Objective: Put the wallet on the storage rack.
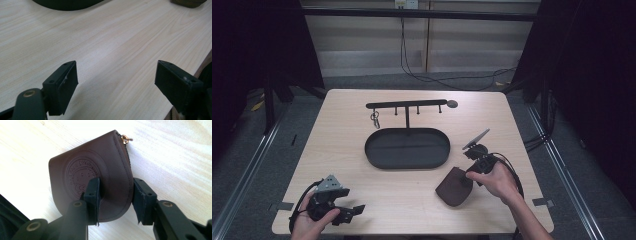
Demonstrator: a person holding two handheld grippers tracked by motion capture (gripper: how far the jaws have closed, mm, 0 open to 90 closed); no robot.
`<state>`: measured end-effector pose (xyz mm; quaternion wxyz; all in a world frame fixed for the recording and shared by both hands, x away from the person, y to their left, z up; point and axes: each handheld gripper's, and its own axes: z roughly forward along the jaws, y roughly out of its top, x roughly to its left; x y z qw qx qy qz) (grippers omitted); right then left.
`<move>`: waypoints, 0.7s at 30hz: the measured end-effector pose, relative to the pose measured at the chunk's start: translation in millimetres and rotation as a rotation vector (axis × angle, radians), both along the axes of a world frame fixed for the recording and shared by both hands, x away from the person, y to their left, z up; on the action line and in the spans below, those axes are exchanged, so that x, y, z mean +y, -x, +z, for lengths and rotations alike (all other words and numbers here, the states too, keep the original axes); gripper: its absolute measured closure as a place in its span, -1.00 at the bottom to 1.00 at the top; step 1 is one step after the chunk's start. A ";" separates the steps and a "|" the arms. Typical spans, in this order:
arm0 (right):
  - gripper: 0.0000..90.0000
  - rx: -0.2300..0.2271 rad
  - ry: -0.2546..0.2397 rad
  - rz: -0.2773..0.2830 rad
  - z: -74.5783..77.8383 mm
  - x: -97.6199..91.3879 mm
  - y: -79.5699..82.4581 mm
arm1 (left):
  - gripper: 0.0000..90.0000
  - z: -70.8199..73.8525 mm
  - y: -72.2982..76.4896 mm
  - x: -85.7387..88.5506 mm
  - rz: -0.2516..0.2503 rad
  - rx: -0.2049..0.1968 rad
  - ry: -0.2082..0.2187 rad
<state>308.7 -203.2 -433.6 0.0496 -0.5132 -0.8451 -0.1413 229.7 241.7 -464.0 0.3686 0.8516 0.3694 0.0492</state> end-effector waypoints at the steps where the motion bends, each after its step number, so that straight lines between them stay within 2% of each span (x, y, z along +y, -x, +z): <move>1: 0.40 0.001 0.001 0.001 1.7 0.3 -0.3 | -0.59 -0.5 0.0 -0.7 0.001 -0.001 -0.001; 8: 0.48 -0.015 -0.006 0.003 8.0 -0.1 -0.3 | -0.59 -0.6 0.3 -1.6 0.000 0.001 0.007; 9: 0.56 -0.021 -0.022 0.000 11.1 -2.0 -0.8 | -0.59 -0.5 -0.4 -2.6 -0.004 0.002 0.002; 11: 0.56 -0.024 -0.031 -0.002 12.5 -2.7 -1.0 | -0.59 -0.3 -0.5 -2.6 -0.008 0.001 0.001; 12: 0.57 -0.038 -0.013 0.003 15.2 -2.5 -1.2 | -0.59 -0.7 -0.2 -3.0 -0.005 0.002 0.006; 13: 0.57 -0.033 -0.008 0.000 16.6 -1.8 -1.0 | -0.59 -0.9 -0.3 -2.6 -0.012 0.004 -0.002; 21: 0.59 -0.040 0.001 0.000 21.5 0.3 -1.3 | -0.59 -0.2 -0.4 -1.8 0.001 0.001 0.005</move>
